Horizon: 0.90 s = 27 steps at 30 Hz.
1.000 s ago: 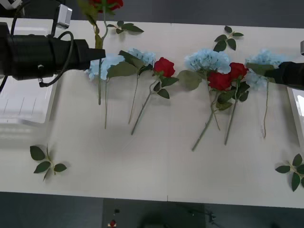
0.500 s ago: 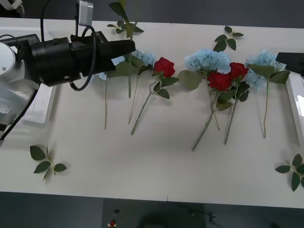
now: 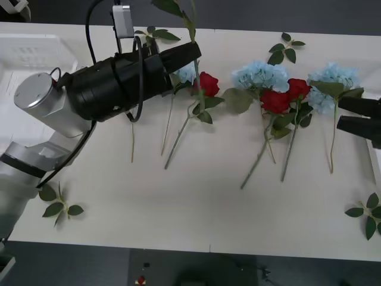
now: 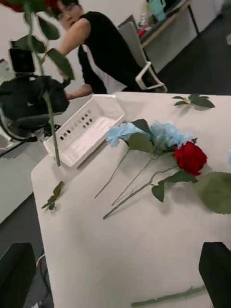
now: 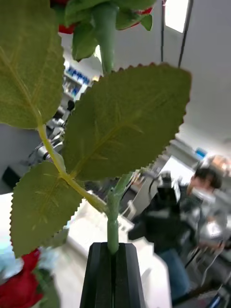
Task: Put the red flowers into the right box and the blue flowers into the left box
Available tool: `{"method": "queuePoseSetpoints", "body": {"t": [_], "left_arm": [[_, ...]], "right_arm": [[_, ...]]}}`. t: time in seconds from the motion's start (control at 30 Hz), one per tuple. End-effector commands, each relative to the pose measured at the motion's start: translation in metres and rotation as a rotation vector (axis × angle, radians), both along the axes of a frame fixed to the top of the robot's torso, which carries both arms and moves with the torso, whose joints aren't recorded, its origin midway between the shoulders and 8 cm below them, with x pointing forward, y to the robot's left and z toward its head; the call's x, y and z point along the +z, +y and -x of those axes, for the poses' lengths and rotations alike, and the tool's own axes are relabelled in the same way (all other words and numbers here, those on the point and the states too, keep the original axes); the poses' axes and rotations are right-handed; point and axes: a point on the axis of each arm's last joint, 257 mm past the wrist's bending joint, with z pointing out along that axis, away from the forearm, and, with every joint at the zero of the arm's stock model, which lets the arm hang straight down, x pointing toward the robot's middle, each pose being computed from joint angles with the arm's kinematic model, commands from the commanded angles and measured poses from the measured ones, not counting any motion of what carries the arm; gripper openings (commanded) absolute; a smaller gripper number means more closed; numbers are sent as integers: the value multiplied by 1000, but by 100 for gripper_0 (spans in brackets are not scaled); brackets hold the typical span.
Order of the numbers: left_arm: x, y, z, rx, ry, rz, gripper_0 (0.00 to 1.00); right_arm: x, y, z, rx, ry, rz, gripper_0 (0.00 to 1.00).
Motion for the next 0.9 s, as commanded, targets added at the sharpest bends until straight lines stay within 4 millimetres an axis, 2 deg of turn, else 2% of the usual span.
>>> {"method": "queuePoseSetpoints", "body": {"t": [0.03,0.27,0.53,0.67,0.9], "left_arm": [[5,-30,15,-116,119,113,0],[-5,-64,31,-199,212,175,0],[-15,-92,46,-235,235,163,0],[-22,-105,49,-227,212,121,0],[-35,-119,52,-203,176,58,0]], "right_arm": [[13,25,13,74,-97,-9,100],[4,63,18,151,-78,-52,100],[-1,103,7,224,-58,-56,100],[-2,115,-2,242,-51,-59,100],[-1,129,-4,281,-44,-58,100]]}}
